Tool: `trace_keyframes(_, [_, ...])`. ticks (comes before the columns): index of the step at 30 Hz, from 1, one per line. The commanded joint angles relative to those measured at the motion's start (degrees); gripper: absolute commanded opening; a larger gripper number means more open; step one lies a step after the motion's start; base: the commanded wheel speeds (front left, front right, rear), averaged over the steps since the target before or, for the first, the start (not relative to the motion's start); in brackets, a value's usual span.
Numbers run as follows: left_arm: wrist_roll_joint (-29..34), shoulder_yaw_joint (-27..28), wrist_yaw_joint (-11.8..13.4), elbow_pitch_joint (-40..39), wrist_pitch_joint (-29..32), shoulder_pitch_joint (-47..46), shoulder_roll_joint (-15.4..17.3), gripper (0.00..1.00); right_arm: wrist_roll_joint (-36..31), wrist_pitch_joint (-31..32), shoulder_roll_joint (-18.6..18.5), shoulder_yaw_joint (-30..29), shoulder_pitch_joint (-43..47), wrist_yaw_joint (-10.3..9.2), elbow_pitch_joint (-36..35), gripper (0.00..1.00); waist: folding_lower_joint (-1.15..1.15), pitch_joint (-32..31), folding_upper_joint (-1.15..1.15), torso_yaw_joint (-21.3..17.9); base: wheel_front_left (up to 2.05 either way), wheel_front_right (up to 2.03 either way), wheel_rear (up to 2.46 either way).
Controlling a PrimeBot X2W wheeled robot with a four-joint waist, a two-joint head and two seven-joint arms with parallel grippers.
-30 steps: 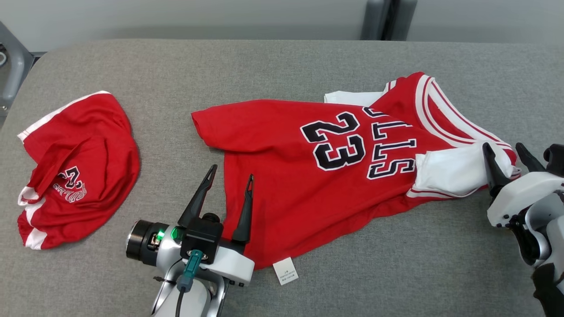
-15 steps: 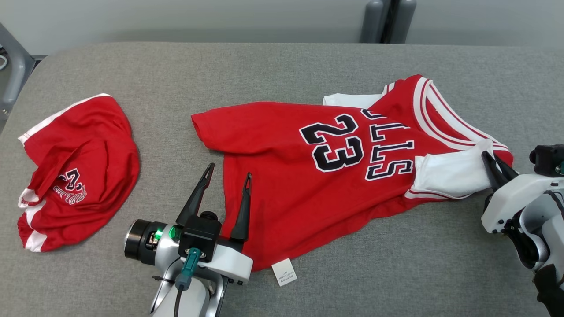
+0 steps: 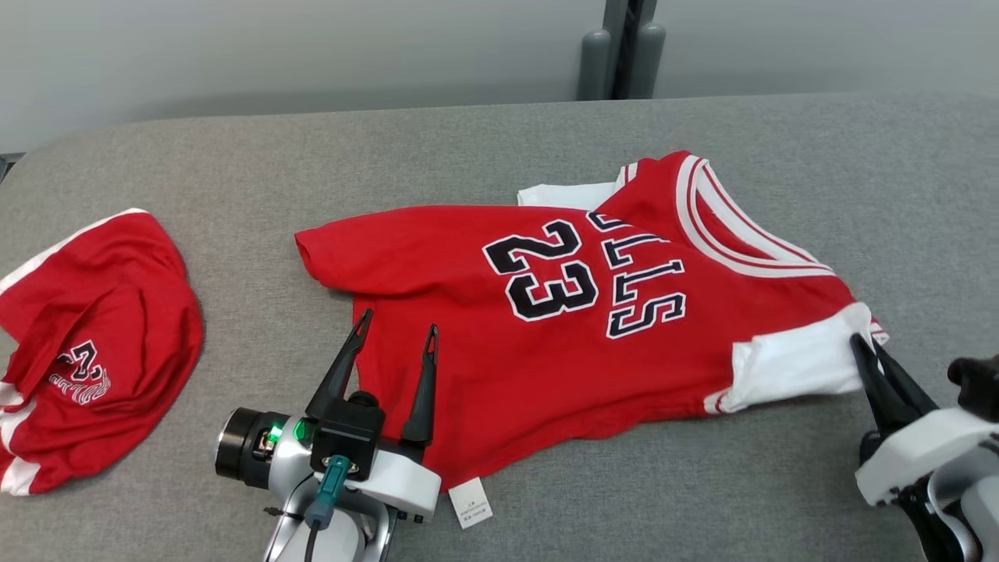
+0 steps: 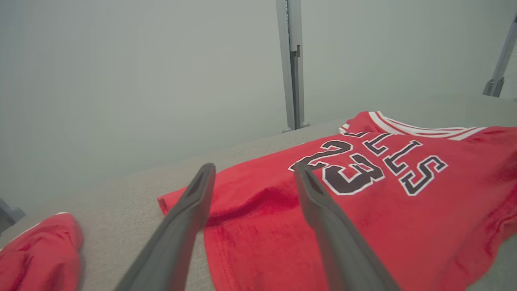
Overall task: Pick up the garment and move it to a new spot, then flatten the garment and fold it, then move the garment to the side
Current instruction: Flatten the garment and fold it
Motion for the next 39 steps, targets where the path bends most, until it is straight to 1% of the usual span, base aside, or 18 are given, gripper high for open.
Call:
trace_keyframes(1, [0.2,0.2,-0.2,0.0,-0.1,0.7,0.3,1.0,0.6,-0.7,-0.6,-0.5,1.3,-0.02,-0.8,0.0,0.0,-0.3,0.0,-0.9,0.0,0.0,0.0])
trace_keyframes(2, [0.3,0.3,-0.2,0.0,-0.1,0.7,0.4,1.0,0.7,-0.7,-1.0,-0.7,2.9,-0.02,-1.5,0.0,0.0,-0.3,0.0,-1.3,0.0,0.0,0.0])
trace_keyframes(3, [0.4,0.4,-0.3,0.0,-0.1,0.6,0.4,1.0,0.1,-0.9,-1.5,-0.7,4.3,-0.02,-2.1,0.09,0.0,-0.3,0.0,-1.6,0.0,0.0,0.0])
trace_keyframes(4, [0.4,0.5,-0.3,0.0,-0.1,0.4,0.4,1.0,-0.4,-1.0,-1.6,-0.9,5.6,-0.02,-2.7,0.31,0.0,-0.2,0.0,-1.9,0.0,0.0,0.0])
trace_keyframes(5, [0.5,0.5,-0.4,0.0,-0.1,0.2,0.3,1.0,-0.9,-1.0,-1.6,-1.1,6.9,-0.02,-3.4,0.57,0.0,-0.2,0.0,-2.1,0.0,0.0,0.0])
trace_keyframes(6, [0.5,0.6,-0.4,0.0,-0.1,0.0,0.3,1.0,-1.7,-1.0,-1.6,-1.1,8.2,-0.02,-4.1,0.94,0.0,-0.1,0.0,-2.3,0.0,0.0,0.0])
trace_keyframes(7, [0.5,0.8,-0.4,0.1,-0.1,-0.1,0.3,1.0,-1.4,-1.0,-1.3,-1.4,10.6,-0.02,-4.8,1.0,0.0,-0.2,0.0,-2.7,0.0,0.0,0.0])
trace_keyframes(11, [0.4,1.0,-0.5,0.3,-0.1,-0.2,0.3,1.0,0.6,-0.5,-1.9,0.0,13.8,-0.02,-5.4,1.0,0.0,-0.1,0.0,-3.2,0.0,0.0,0.0])
trace_keyframes(13, [0.4,1.1,-0.5,0.4,-0.1,-0.3,0.2,1.0,1.3,-0.2,-3.3,0.4,14.1,-0.02,-5.5,1.0,0.0,-0.2,0.0,-3.3,0.0,0.0,0.0])
trace_keyframes(15, [0.3,1.1,-0.6,0.4,-0.1,-0.4,0.2,1.0,1.5,-0.4,-3.8,-0.4,13.3,-0.02,-5.5,1.0,0.0,-0.2,0.0,-3.4,0.0,0.0,0.0])
trace_keyframes(18, [0.1,1.1,-0.6,0.4,-0.1,-0.5,0.2,1.0,0.2,-0.7,-3.7,-2.5,10.9,-0.01,-7.2,1.0,0.0,-0.3,0.0,-3.3,0.0,0.0,0.0])
trace_keyframes(20, [0.0,1.0,-0.5,0.1,-0.1,-0.6,0.1,1.0,-0.7,-0.9,-2.9,-4.2,9.8,-0.01,-9.4,1.0,0.0,-0.4,0.0,-3.1,0.0,0.0,0.0])
trace_keyframes(22, [0.0,1.1,-0.3,-0.3,-0.1,-0.7,0.1,1.0,-3.1,-1.0,-1.8,-6.6,8.0,-0.01,-13.2,1.0,0.0,-0.4,0.0,-3.0,0.0,0.0,0.0])
trace_keyframes(26, [-0.3,1.1,-0.4,-0.8,-0.1,-0.5,0.1,1.0,-7.6,-0.9,1.7,-10.2,6.9,-0.02,-19.4,1.0,0.0,-0.7,0.0,-2.3,0.0,0.0,0.0])
trace_keyframes(29, [-0.6,1.1,-0.3,-1.3,-0.1,-0.2,0.0,1.0,-10.5,-0.9,4.5,-11.3,6.7,-0.01,-22.3,1.0,0.0,-1.0,0.0,-1.7,0.0,0.0,0.0])
trace_keyframes(33, [-0.5,1.0,-0.4,-1.7,-0.1,0.6,0.0,1.0,-12.8,-1.0,6.9,-10.9,8.0,-0.02,-22.7,1.0,0.0,-1.4,0.0,-0.8,0.0,0.0,0.0])
trace_keyframes(36, [-0.5,0.8,-0.4,-2.1,-0.1,0.9,0.0,1.0,-14.3,-1.0,6.8,-9.7,7.6,-0.02,-21.6,1.0,0.0,-1.3,0.0,-0.4,0.0,0.0,0.0])
trace_keyframes(39, [-0.5,1.0,-0.2,-2.5,-0.1,1.4,0.0,1.0,-13.9,-1.0,7.1,-10.1,6.8,-0.02,-20.9,1.0,0.0,-1.2,0.0,0.0,0.0,0.0,0.0])
